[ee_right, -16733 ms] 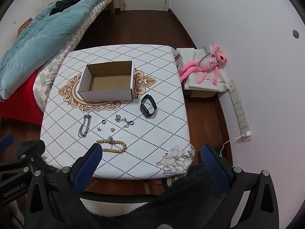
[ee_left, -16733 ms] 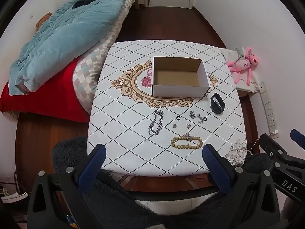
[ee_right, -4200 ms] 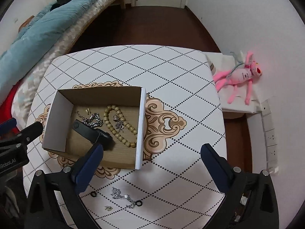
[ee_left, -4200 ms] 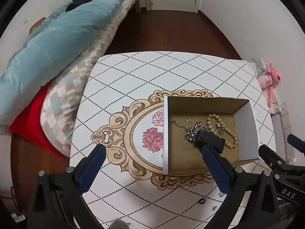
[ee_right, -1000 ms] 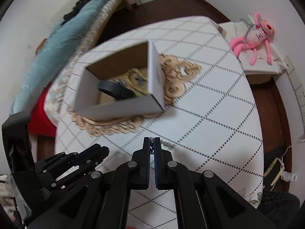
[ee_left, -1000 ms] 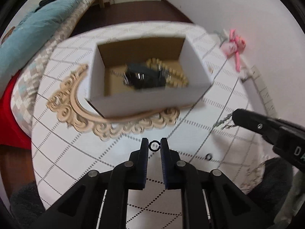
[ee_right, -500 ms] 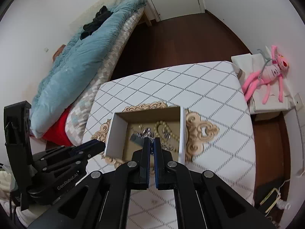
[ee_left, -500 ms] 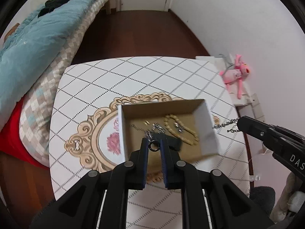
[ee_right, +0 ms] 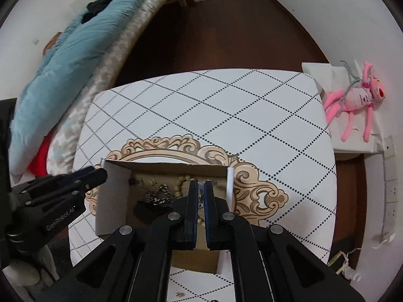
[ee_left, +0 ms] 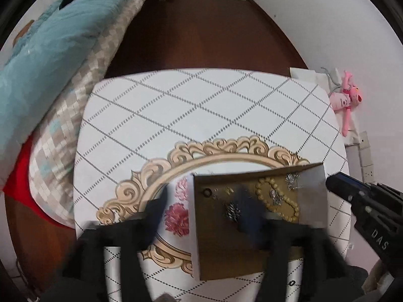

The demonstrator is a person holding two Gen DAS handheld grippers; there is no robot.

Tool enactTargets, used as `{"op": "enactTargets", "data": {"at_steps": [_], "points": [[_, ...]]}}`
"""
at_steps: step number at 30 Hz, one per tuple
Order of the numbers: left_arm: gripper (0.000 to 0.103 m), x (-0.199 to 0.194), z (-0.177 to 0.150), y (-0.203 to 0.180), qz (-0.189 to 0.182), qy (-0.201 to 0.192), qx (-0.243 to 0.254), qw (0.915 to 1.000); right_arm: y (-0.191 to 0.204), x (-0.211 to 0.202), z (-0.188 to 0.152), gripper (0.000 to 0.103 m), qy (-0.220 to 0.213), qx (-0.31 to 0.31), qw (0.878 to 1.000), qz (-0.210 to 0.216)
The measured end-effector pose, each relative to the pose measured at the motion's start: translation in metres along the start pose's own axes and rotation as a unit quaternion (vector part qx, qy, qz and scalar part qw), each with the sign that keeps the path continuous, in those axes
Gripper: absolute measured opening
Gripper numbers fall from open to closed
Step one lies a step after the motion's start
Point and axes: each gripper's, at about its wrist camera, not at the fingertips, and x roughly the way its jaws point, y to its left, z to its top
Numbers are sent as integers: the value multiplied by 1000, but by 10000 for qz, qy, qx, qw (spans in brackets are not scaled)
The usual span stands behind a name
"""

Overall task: Organize jewelry
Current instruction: 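Carry the chain and ring into the box and open both tools, then lift both tools up and away from the box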

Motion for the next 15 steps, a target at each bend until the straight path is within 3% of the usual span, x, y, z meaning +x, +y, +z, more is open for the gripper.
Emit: {"op": "enactTargets", "data": {"at_steps": [1,3,4,6,8,11,15], "points": [[75,-3,1,1,41,-60,-2,10000,-1,0,0,17,-5,8,10000,-57],[80,-5,3,4,148,-81,2,9999,-3,-3,-1,47,-42,5,9999,-129],[84,-6,3,6,214,-73,-8,9997,-4,-6,-1,54,-69,8,9999,-158],[100,-9,2,11,339,-138,-51,9993,-5,-11,-4,58,-153,-30,9993,-351],[100,-11,-2,14,408,-205,-90,9989,-5,-14,-8,60,-168,-53,9988,-456],[103,-13,-12,17,489,-297,-168,9982,-3,-13,-17,103,-171,-161,9963,-822],[103,-17,-27,15,569,-446,-159,9973,0,-10,-33,103,-110,-183,9953,-941]]}}
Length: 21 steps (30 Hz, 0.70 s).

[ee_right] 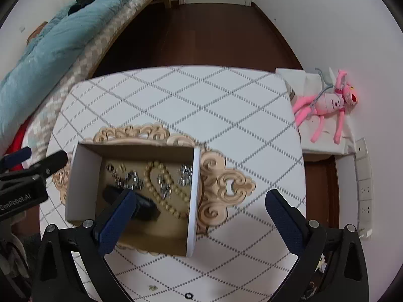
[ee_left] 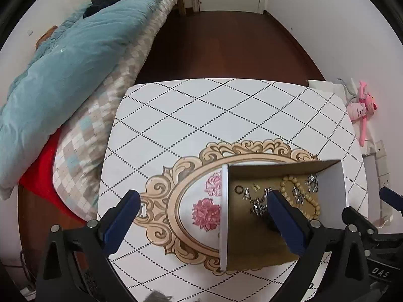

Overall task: Organize jewelry
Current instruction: 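Lift both tools up and away from the box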

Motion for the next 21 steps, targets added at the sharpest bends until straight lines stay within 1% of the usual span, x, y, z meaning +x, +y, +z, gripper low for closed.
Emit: {"op": "enactTargets", "data": {"at_steps": [7,11,14,17,21], "points": [[103,-4,-26,-5,36,11,29,10000,1,-3,-26,103,-44,46,9999,-123],[103,-12,-37,-7,-6,-1,20,10000,0,-10,-37,103,-128,78,9998,-142],[103,-26,-45,-8,24,-149,-12,9999,-3,-22,-44,103,-286,123,9994,-171],[103,-46,-53,-9,106,-400,-77,9991,-5,-41,-53,103,-528,151,9982,-227],[103,-73,-63,-12,78,-681,-37,9976,-6,-68,-66,103,-855,182,9958,-290]]}}
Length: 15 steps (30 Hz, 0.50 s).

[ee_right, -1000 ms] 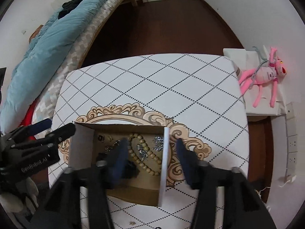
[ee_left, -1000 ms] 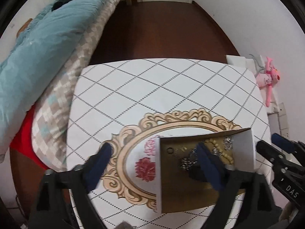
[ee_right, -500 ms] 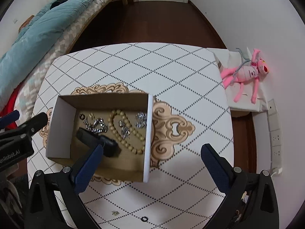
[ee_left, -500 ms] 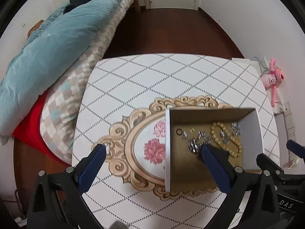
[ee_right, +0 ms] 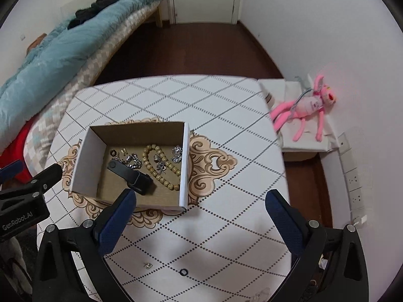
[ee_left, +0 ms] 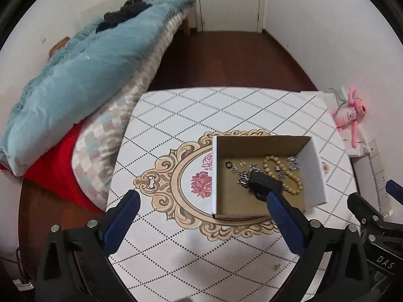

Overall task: Organize jewelry
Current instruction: 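Lift both tools up and away from the box, then grasp the small black ring with the right tool while the left tool approaches the gold earring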

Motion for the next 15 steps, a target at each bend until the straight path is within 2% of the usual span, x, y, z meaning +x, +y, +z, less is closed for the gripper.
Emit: {"op": "enactTargets", "data": {"at_steps": [5,15], "points": [[103,-35,-10,-3,-121,-215,20,9997,-4,-39,-11,103,-459,108,9989,-81],[103,-84,-18,0,-233,-582,26,9980,-12,-102,-25,103,-960,194,9952,-69]]}}
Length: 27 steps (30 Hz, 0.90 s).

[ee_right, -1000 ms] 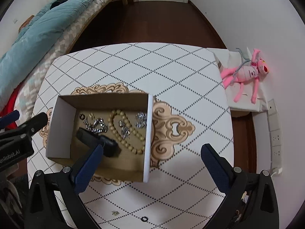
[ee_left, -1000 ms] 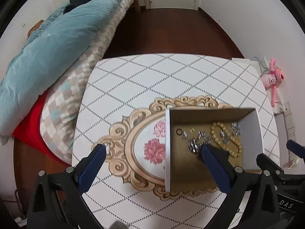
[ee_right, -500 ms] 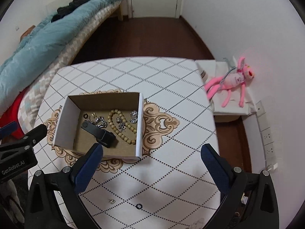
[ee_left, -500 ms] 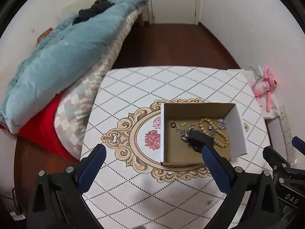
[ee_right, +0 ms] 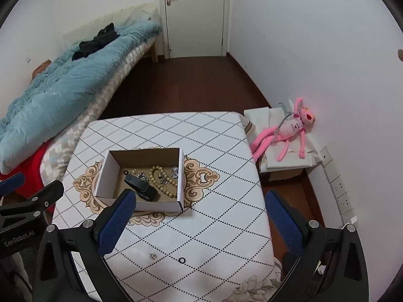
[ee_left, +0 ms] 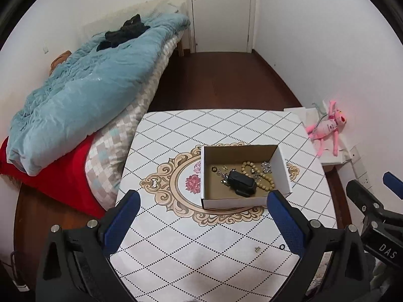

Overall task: Organize jewelry
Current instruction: 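Grasp the small black ring with the right tool while the left tool approaches the gold earring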

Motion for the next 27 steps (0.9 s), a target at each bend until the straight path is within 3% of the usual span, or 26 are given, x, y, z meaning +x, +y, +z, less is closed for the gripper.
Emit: {"op": "enactTargets", "data": {"at_steps": [6,9,16,17,18,20,23,27], "points": [[103,-16,0,2,-46,-112,-71,9999,-1,-27,0,103,-177,53,9997,139],[103,-13,-3,1,153,-86,-113,9998,-4,-28,-2,103,-132,147,9995,230],[103,34,-35,1,499,300,-118,9982,-9,27,-36,103,699,225,9963,440],[103,45,-43,2,548,400,-147,9976,-9,39,-46,95,845,207,9953,415],[103,57,-51,2,534,575,-171,9968,-9,52,-55,80,1007,190,9939,397],[103,76,-66,3,516,887,-192,9945,-11,75,-73,68,1305,248,9899,500],[103,102,-87,0,538,1300,-125,9900,-12,110,-102,68,1734,370,9818,682],[103,126,-109,-6,606,1678,26,9840,-3,135,-130,68,1993,333,9768,716]]}}
